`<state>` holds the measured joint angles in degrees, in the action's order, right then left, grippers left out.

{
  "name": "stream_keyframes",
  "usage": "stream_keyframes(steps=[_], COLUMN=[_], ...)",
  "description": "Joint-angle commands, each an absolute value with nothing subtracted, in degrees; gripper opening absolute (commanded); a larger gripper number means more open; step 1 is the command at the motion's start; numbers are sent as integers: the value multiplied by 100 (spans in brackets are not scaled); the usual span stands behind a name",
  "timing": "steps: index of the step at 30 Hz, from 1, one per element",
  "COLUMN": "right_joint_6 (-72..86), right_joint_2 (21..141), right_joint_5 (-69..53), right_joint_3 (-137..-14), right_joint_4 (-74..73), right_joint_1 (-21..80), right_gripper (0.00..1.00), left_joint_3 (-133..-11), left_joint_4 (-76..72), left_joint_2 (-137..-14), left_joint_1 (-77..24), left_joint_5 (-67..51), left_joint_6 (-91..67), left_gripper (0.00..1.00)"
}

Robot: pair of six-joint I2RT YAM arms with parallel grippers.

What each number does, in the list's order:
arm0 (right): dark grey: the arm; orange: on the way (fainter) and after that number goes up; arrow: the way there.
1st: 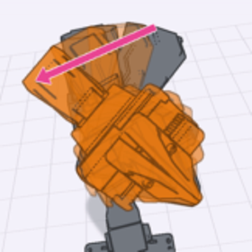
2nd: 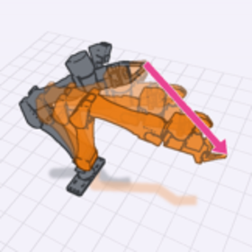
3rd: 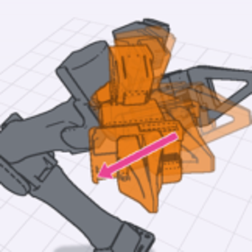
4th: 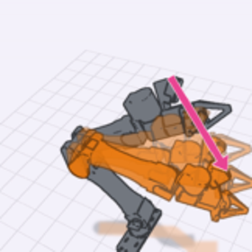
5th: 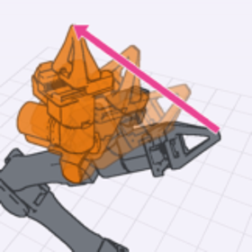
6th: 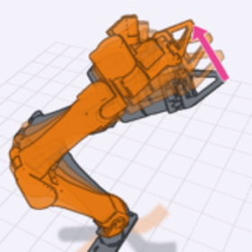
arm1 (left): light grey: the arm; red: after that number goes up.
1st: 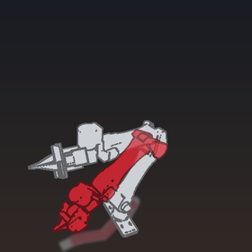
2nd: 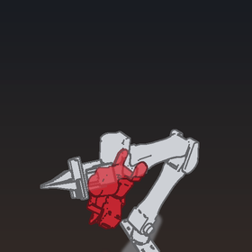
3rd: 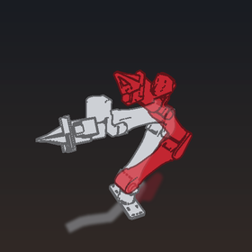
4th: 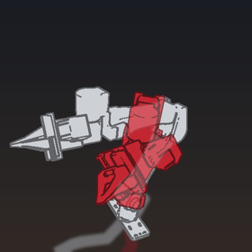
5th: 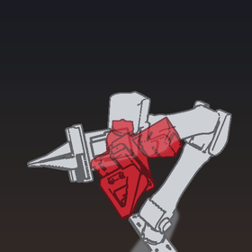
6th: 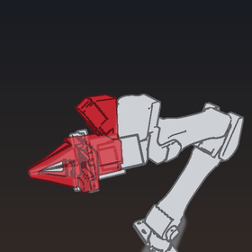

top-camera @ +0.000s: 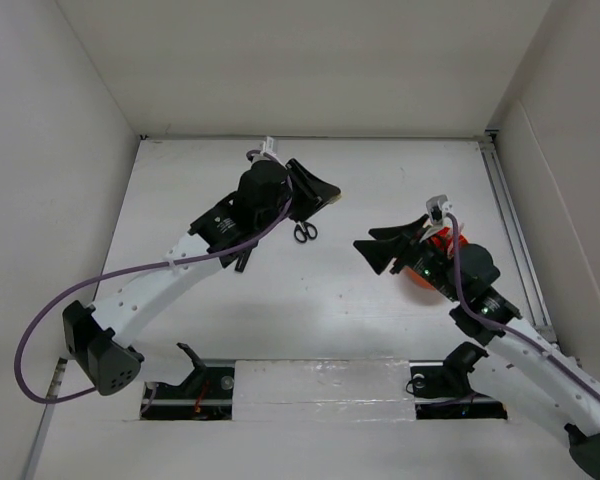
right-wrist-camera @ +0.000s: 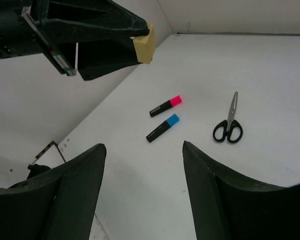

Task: Sort the stationery into containers
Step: Pass the stationery from the left arm to the right

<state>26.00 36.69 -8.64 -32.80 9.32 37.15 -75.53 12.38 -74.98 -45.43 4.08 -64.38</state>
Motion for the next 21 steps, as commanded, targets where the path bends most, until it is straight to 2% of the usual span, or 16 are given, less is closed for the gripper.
stream_keyframes(steps=[1,7,18,21], right_joint_6=[2847,2778,2549,2549], right_joint_2=[3989,4737,5440,5555], right_joint_5=[-1047,-581,-80,148], right_joint_3=[-3252,-3462,-4077,-4131], right_joint_4=[2627,3059,3225,3226], right_joint_1=[3744,3911,4122,4174], right_gripper=[68,68,61,56], left_joint_3=[-7453,-7295,-7225,-7277], left_joint_4=[668,492,554,633], left_joint_2=[-7269,-7269,-7269,-7269], left_joint_1=[-4553,-4553,-4553,-4553], left_joint_5=[-9,-202,-247,-194], left_joint_6=[-6732,-6732,-6627,-6565], left_gripper=[0,0,0,0])
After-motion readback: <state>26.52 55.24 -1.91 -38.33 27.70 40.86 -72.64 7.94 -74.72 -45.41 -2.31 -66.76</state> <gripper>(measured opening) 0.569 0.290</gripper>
